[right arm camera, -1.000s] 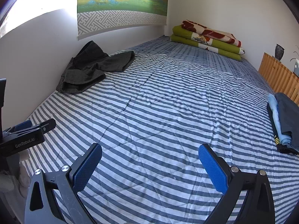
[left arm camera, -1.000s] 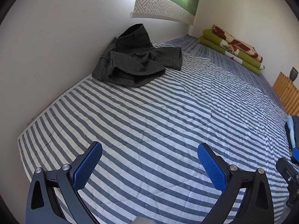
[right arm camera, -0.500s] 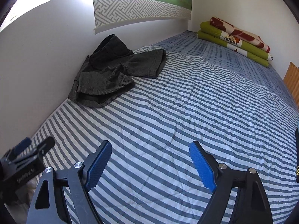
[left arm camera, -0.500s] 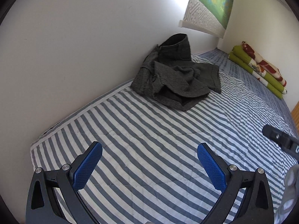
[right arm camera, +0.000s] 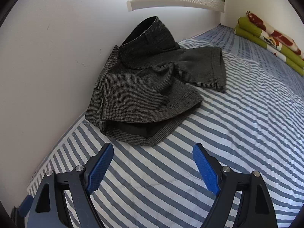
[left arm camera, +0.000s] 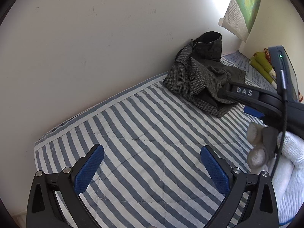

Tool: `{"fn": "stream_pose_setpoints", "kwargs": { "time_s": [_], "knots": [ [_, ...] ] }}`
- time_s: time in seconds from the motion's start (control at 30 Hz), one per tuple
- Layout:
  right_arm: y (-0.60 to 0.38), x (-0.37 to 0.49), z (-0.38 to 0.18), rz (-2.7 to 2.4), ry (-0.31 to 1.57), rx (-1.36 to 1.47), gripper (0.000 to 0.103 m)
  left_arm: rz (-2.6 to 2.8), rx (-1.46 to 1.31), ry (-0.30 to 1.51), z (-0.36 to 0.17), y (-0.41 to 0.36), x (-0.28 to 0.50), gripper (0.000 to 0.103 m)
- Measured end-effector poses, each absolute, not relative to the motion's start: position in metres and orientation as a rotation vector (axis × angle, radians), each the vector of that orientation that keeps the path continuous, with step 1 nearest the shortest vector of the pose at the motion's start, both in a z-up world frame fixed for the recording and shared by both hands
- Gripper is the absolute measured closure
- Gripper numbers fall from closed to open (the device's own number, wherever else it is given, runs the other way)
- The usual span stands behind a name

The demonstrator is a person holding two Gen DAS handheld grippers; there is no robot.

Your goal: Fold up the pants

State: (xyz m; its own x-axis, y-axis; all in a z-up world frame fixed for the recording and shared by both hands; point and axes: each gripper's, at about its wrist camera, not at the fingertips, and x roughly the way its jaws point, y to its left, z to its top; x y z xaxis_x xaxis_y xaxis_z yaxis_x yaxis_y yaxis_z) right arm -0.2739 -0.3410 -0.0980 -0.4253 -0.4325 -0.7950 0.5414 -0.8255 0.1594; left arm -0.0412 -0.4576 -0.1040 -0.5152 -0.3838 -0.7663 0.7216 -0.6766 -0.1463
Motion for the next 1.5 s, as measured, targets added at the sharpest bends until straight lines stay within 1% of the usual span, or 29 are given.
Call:
{"fn": "stream_pose_setpoints", "kwargs": {
  "time_s": [0.17,0.3,0.47,0.6,0.63,0.67,0.7,0.73,0.77,0.8,0.83,0.87,0.93,1.13,1.23,1.3,1.5],
  "knots": [
    [-0.377,-0.290,-0.109,-2.233,0.163,1.209,0.021,-2.193,0.982,0.520,-0.111,-0.460,-0.039,0.001],
    [-0.399,-0.302,-0.117,-2.255,0.195,1.209,0.021,-2.201,0.990,0.598,-0.115,-0.465,-0.038,0.001],
    [-0.418,-0.315,-0.121,-2.267,0.172,1.220,0.021,-2.222,1.008,0.556,-0.114,-0.455,-0.045,0.001],
    [-0.431,-0.320,-0.125,-2.286,0.234,1.221,0.021,-2.238,1.006,0.561,-0.112,-0.447,-0.048,0.001],
    [-0.433,-0.321,-0.125,-2.287,0.243,1.217,0.027,-2.243,1.003,0.560,-0.111,-0.445,-0.048,0.001],
    [-0.435,-0.322,-0.125,-2.278,0.253,1.220,0.040,-2.247,1.003,0.562,-0.110,-0.443,-0.049,0.001],
    [-0.437,-0.322,-0.125,-2.263,0.258,1.230,0.048,-2.250,1.006,0.564,-0.110,-0.442,-0.050,0.001],
    [-0.438,-0.321,-0.124,-2.241,0.253,1.238,0.063,-2.250,1.009,0.563,-0.111,-0.441,-0.051,0.001],
    [-0.439,-0.321,-0.123,-2.221,0.249,1.239,0.076,-2.250,1.012,0.560,-0.111,-0.439,-0.052,0.001],
    [-0.440,-0.318,-0.120,-2.208,0.261,1.233,0.081,-2.253,1.013,0.559,-0.111,-0.439,-0.053,0.001],
    [-0.442,-0.313,-0.118,-2.208,0.283,1.219,0.090,-2.257,1.013,0.558,-0.110,-0.439,-0.054,0.001],
    [-0.443,-0.310,-0.115,-2.215,0.316,1.197,0.093,-2.256,1.010,0.555,-0.109,-0.438,-0.053,0.001],
    [-0.444,-0.302,-0.110,-2.232,0.363,1.159,0.094,-2.257,1.003,0.557,-0.108,-0.438,-0.052,0.001],
    [-0.429,-0.294,-0.095,-2.262,0.357,1.127,0.096,-2.259,0.997,0.594,-0.105,-0.443,-0.054,0.001],
    [-0.416,-0.286,-0.086,-2.274,0.388,1.098,0.097,-2.264,0.991,0.570,-0.103,-0.440,-0.054,0.001],
    [-0.401,-0.282,-0.077,-2.291,0.405,1.069,0.097,-2.261,0.995,0.570,-0.104,-0.440,-0.054,0.001],
    [-0.339,-0.280,-0.054,-2.358,0.364,1.072,0.098,-2.272,0.973,0.570,-0.097,-0.438,-0.051,0.001]
  ]
}}
